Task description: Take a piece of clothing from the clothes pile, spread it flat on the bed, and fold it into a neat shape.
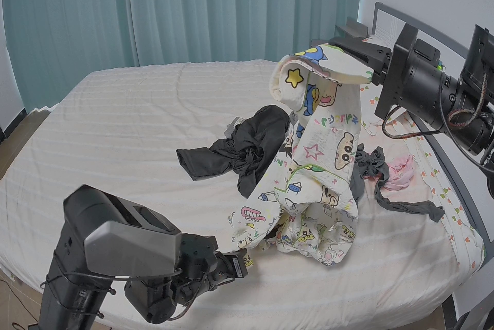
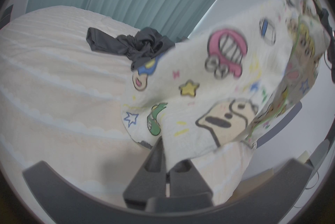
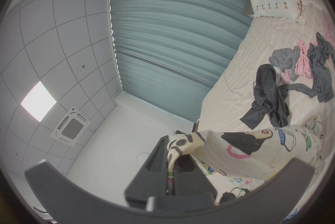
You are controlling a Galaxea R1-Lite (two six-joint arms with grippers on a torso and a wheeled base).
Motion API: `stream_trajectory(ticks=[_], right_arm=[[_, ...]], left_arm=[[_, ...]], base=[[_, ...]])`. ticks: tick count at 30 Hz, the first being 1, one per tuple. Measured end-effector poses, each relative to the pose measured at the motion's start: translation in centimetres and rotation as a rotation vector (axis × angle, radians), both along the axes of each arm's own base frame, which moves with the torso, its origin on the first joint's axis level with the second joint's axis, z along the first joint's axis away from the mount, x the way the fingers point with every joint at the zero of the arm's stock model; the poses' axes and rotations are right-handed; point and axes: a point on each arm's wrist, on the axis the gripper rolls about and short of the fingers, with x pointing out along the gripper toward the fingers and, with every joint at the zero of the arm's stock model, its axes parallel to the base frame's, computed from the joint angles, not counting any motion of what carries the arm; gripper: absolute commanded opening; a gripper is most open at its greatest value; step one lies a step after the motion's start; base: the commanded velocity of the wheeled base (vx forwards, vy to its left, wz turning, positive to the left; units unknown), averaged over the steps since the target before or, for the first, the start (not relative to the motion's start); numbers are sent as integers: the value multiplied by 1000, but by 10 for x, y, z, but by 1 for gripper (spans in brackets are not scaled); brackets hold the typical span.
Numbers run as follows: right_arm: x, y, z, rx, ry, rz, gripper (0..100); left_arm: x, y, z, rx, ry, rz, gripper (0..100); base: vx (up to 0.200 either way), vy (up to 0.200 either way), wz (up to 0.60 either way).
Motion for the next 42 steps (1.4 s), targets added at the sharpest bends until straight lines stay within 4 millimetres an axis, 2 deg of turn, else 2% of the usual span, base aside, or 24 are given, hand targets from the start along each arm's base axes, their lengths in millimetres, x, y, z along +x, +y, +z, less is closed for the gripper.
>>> stream_trajectory(ticks=[5,14,21,25,34,42], right_arm=[[6,-12,-13,-41,23,-52,0],[19,-41,-44,-185,32,-180,0],[28,-58,-51,-298,-26,-261,0],[34,-60,-40,-285,-66,-286,0],[44,-60,3,-222,-195,-365,0],[30,-63,29,-181,-285,-379,0]], left_arm=[[4,18,28,-32,-48,57,0],[20,54,104,-141,-267,250,0],[26,73,160,-241,-446,341,0],[28,77,186,-292,-528,353,0],[28,78,239,-341,-613,370,0],[20,82,272,-323,-738,408,0]], base=[[0,0,0],[0,0,0],[0,0,0],[0,0,0],[0,0,0],[0,0,0]])
